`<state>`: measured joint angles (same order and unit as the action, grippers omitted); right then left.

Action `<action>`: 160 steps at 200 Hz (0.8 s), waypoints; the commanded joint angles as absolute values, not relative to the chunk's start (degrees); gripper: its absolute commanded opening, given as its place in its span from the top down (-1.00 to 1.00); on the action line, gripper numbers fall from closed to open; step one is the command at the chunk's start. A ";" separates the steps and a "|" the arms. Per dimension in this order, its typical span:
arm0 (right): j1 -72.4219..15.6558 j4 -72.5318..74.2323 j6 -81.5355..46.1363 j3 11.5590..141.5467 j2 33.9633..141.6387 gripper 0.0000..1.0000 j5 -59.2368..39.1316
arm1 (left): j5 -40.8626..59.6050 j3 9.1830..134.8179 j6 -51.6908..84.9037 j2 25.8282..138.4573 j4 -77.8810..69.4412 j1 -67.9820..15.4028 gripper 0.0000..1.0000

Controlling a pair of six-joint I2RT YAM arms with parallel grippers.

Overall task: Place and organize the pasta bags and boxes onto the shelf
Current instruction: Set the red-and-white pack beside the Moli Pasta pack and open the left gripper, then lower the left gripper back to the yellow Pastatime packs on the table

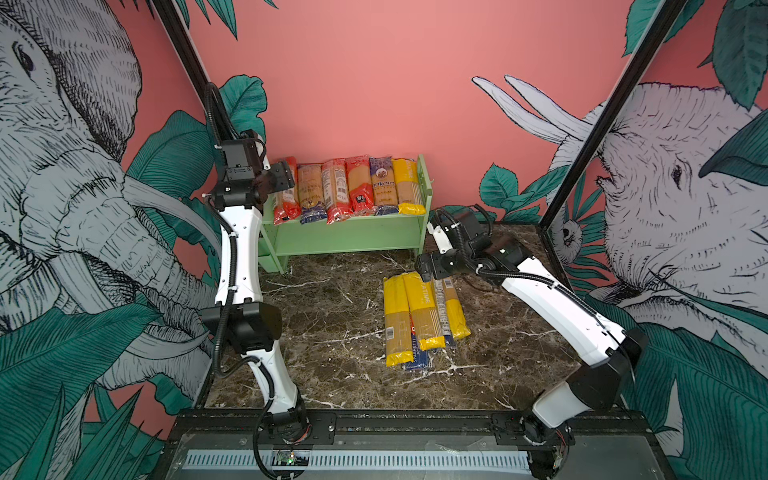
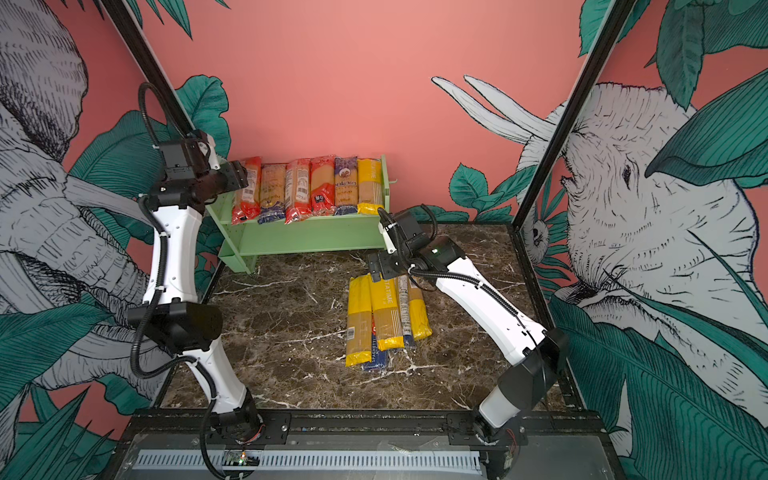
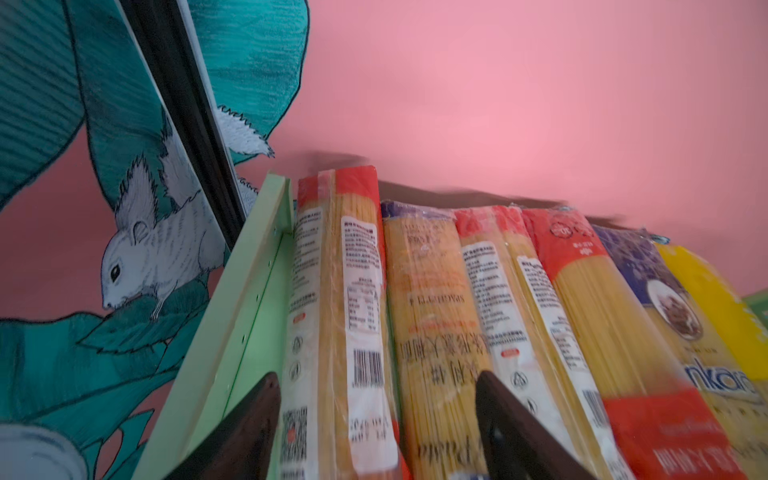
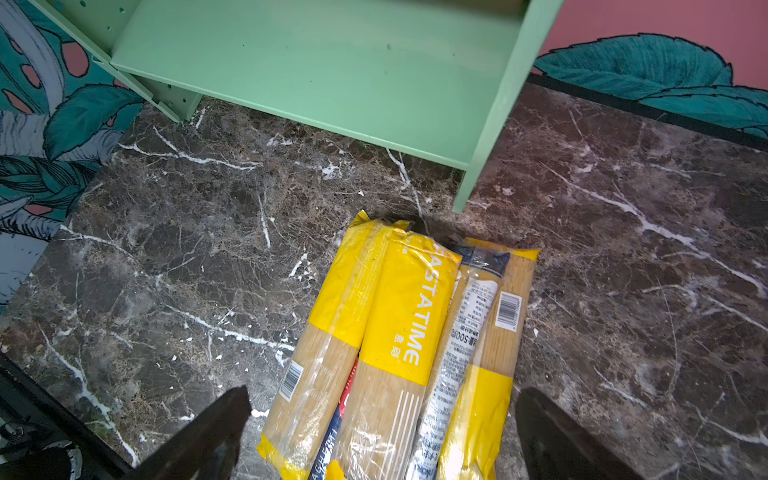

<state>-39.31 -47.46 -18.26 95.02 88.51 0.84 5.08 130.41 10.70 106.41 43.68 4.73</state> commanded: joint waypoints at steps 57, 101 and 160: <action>-42.79 -49.35 -23.30 81.32 73.80 -0.98 6.09 | 2.14 92.53 18.42 73.15 35.50 -4.55 -0.50; -49.20 -51.76 -27.03 75.67 67.15 -0.98 10.52 | 1.37 72.24 24.99 57.26 34.16 -13.29 -0.50; -55.29 -53.37 -32.61 68.88 60.18 -0.98 15.49 | -6.71 50.61 32.38 48.53 31.98 -31.49 -0.47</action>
<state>-53.82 -52.10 -29.06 70.30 62.33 11.62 -2.28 57.39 27.22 50.59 34.24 -27.05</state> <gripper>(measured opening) 0.990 0.739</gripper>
